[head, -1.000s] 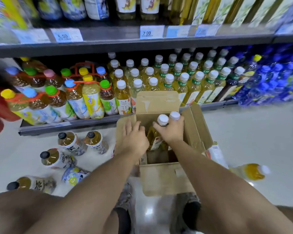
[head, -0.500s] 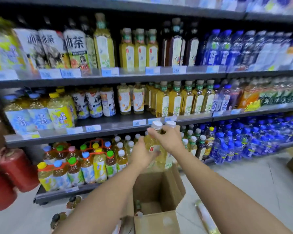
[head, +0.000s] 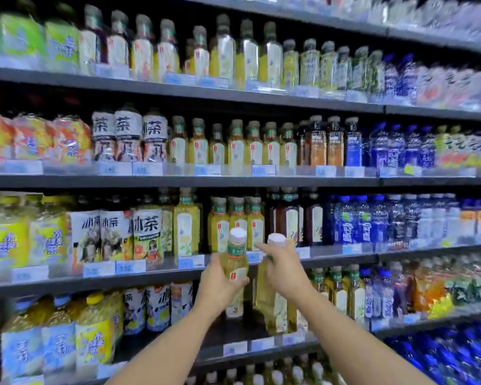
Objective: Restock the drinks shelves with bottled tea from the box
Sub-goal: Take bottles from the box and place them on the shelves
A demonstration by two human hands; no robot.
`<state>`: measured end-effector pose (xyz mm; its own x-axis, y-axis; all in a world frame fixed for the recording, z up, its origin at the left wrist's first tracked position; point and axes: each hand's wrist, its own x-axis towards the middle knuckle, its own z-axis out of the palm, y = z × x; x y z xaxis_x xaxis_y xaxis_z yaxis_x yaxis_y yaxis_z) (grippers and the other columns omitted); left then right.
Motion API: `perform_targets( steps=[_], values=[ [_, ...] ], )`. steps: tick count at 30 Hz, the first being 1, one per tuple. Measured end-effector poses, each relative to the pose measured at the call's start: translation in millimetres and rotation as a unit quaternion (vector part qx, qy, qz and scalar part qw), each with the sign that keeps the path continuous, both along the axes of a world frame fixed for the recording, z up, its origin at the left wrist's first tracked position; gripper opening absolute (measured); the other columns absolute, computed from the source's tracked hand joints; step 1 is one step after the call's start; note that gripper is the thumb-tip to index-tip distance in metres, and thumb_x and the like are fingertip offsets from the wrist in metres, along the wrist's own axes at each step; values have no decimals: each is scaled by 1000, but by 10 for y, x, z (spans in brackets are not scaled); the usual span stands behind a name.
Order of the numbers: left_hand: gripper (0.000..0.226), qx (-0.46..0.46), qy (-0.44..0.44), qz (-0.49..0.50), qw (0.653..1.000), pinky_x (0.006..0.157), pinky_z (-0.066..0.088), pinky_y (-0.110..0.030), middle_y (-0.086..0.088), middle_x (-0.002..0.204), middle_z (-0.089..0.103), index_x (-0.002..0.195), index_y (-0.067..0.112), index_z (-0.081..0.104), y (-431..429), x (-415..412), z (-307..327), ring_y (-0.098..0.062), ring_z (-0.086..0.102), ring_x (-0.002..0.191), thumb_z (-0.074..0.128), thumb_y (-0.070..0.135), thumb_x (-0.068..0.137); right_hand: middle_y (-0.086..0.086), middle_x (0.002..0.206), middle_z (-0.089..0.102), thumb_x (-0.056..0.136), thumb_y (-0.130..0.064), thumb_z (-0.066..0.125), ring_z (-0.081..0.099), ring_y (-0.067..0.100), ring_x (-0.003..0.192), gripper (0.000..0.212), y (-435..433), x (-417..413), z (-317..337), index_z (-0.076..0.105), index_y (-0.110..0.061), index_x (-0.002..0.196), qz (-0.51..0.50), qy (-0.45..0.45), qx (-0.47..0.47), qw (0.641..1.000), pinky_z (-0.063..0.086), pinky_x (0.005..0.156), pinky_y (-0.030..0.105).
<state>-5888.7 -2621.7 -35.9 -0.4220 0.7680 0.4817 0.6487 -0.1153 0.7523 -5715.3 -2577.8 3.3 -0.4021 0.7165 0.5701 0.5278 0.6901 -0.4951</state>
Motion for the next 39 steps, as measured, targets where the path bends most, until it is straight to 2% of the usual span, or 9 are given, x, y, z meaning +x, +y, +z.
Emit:
perform_targets(
  steps=[8,12,20,25,30,33,35,37,39],
  values=[
    [70,95,4,-19,995,79,43,-21,17,109,62,123,39,42,868,-351,557,-4,59,97,89,33,70,-23,115,42,97,-31,55,47,-13,103,37,811,-245,374,60,-21,132,26,160,119,979,34,83,-3],
    [67,79,12,-38,996,67,37,-8,22,100,61,114,44,38,1259,-488,654,12,55,86,88,36,70,-4,127,38,96,-18,59,48,9,108,29,1225,-430,485,66,-30,121,-25,137,235,962,43,95,18],
    [91,-29,16,-16,999,91,56,-43,-5,121,63,145,15,26,1767,-450,516,-22,64,104,82,42,79,-16,99,35,99,-29,50,55,24,100,29,1827,-814,462,60,-27,125,-39,141,40,988,41,70,15],
    [72,-57,91,41,993,75,56,-34,0,106,64,139,13,41,1735,-381,510,-18,64,90,73,48,85,13,156,11,103,-28,43,54,36,115,48,1984,-737,150,33,-43,147,-91,-29,28,995,49,97,41],
    [72,-105,143,96,979,77,59,-39,-7,115,64,139,13,41,1601,-330,322,-25,66,99,69,53,86,1,162,-9,100,-14,51,60,16,75,78,1944,-680,-229,7,-57,147,-119,-88,34,988,47,60,23],
    [58,-123,179,135,967,67,54,-35,-4,100,65,122,13,52,1574,-309,273,-24,66,88,63,59,88,7,164,-4,103,-29,44,63,22,100,65,1872,-650,-373,6,-57,148,-128,-118,41,984,52,82,32],
    [49,-137,218,161,953,67,53,-35,1,83,61,100,16,57,1593,-299,286,-20,62,76,59,63,88,8,164,-14,103,-49,27,40,27,139,51,1861,-620,-446,2,-61,147,-106,-119,23,987,21,118,42],
    [44,-148,214,158,953,65,51,-34,3,74,56,87,18,54,1614,-291,306,-18,58,70,59,62,89,6,163,-21,101,-58,15,4,24,153,48,1870,-585,-476,1,-62,146,-86,-120,2,989,-12,117,44],
    [42,-151,196,146,958,68,52,-36,2,75,56,83,19,51,1591,-279,313,-19,60,72,58,60,91,4,163,-20,100,-60,13,-11,22,152,48,1848,-528,-474,5,-60,148,-75,-133,-7,988,-15,116,47]
  ],
)
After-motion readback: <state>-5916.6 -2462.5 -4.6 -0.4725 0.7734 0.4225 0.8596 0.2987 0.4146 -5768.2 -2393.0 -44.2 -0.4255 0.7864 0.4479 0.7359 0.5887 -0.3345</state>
